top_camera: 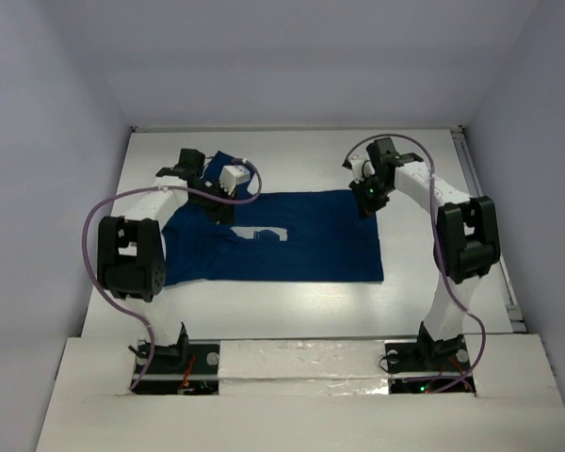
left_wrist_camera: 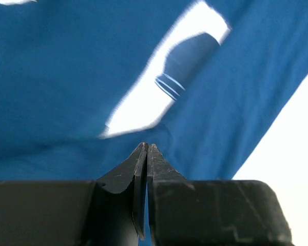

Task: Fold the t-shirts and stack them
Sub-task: Fold the flattened tshirt in 1/3 of the way

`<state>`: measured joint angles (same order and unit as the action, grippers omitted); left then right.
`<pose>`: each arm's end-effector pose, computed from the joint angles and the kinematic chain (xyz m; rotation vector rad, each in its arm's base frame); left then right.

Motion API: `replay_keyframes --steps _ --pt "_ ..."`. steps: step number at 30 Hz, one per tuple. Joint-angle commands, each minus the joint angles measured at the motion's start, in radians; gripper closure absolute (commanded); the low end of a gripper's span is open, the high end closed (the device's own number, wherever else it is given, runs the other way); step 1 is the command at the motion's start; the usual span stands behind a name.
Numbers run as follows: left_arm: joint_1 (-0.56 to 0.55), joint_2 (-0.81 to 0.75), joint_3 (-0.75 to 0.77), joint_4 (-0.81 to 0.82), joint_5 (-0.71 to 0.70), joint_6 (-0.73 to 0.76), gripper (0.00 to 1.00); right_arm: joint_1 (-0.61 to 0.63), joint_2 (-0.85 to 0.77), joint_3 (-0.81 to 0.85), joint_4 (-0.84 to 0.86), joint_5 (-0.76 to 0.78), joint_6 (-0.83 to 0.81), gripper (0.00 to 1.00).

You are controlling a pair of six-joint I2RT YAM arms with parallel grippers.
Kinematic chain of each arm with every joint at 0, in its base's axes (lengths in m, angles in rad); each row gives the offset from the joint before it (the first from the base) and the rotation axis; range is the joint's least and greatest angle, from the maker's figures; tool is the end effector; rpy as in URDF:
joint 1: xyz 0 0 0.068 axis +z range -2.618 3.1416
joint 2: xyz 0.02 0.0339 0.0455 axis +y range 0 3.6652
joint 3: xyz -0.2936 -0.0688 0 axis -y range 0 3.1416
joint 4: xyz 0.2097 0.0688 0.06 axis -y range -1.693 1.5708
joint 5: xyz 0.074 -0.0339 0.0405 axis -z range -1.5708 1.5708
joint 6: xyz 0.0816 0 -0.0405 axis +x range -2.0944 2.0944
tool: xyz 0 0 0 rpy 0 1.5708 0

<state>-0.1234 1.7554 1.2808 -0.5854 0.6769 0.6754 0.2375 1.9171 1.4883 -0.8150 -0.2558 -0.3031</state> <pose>0.3461 -0.0944 0.2396 1.1377 2.1276 -0.6427 0.3688 0.1105 0.2122 -0.8013 2.6704 0.3432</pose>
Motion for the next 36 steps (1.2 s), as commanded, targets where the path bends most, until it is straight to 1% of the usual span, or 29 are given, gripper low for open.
replay_keyframes --steps 1,3,5,7,8,10,13,14,17,18,19,22,23,26,27,28,31,33,36 --pt "-0.002 -0.118 -0.098 0.022 0.056 0.105 1.0 0.02 -0.05 -0.039 0.102 0.006 -0.047 1.0" --pt "-0.002 -0.134 -0.139 0.006 0.032 0.119 1.0 0.045 -0.027 -0.046 0.034 -0.037 -0.091 1.0" --pt "-0.002 -0.131 -0.184 -0.011 0.007 0.147 1.0 0.1 -0.017 -0.066 0.013 -0.033 -0.12 1.0" --pt "-0.002 -0.14 -0.239 0.004 -0.04 0.151 1.0 0.153 -0.012 -0.101 0.033 0.003 -0.12 1.0" --pt "-0.002 -0.148 -0.256 0.013 -0.04 0.148 1.0 0.154 -0.012 -0.109 0.037 0.003 -0.117 1.0" --pt "-0.002 -0.172 -0.3 0.047 -0.06 0.145 1.0 0.193 -0.016 -0.123 0.056 -0.032 -0.107 1.0" --pt "-0.002 -0.178 -0.339 0.061 -0.068 0.144 1.0 0.247 -0.035 -0.149 0.111 -0.065 -0.071 1.0" --pt "-0.002 -0.18 -0.35 0.065 -0.066 0.144 1.0 0.259 -0.046 -0.176 0.164 -0.065 -0.047 1.0" --pt "-0.002 -0.194 -0.411 0.108 -0.073 0.144 1.0 0.305 -0.082 -0.217 0.243 -0.042 -0.011 1.0" --pt "-0.002 -0.204 -0.429 0.145 -0.086 0.142 1.0 0.315 -0.09 -0.247 0.302 -0.025 0.008 1.0" --pt "-0.002 -0.211 -0.461 0.166 -0.092 0.127 1.0 0.324 -0.099 -0.261 0.327 -0.02 0.016 1.0" --pt "-0.002 -0.217 -0.469 0.182 -0.108 0.124 1.0 0.351 -0.13 -0.305 0.417 0.024 0.027 1.0" --pt "-0.002 -0.223 -0.472 0.191 -0.114 0.107 1.0 0.368 -0.133 -0.304 0.424 0.041 0.027 1.0" --pt "-0.002 -0.183 -0.46 0.207 -0.149 0.081 1.0 0.39 -0.066 -0.244 0.35 0.063 0.033 1.0" --pt "-0.002 -0.133 -0.451 0.188 -0.166 0.079 1.0 0.405 -0.029 -0.226 0.291 0.044 0.044 1.0" --pt "-0.002 -0.108 -0.431 0.176 -0.168 0.079 1.0 0.405 -0.021 -0.195 0.269 0.038 0.051 1.0" --pt "-0.002 -0.051 -0.431 0.17 -0.191 0.079 1.0 0.433 0.006 -0.18 0.187 0.049 0.061 1.0" --pt "-0.002 -0.031 -0.434 0.173 -0.21 0.084 1.0 0.433 0.002 -0.194 0.165 0.059 0.076 1.0" --pt "-0.002 -0.008 -0.429 0.129 -0.212 0.108 1.0 0.442 0.039 -0.186 0.084 0.03 0.082 1.0"
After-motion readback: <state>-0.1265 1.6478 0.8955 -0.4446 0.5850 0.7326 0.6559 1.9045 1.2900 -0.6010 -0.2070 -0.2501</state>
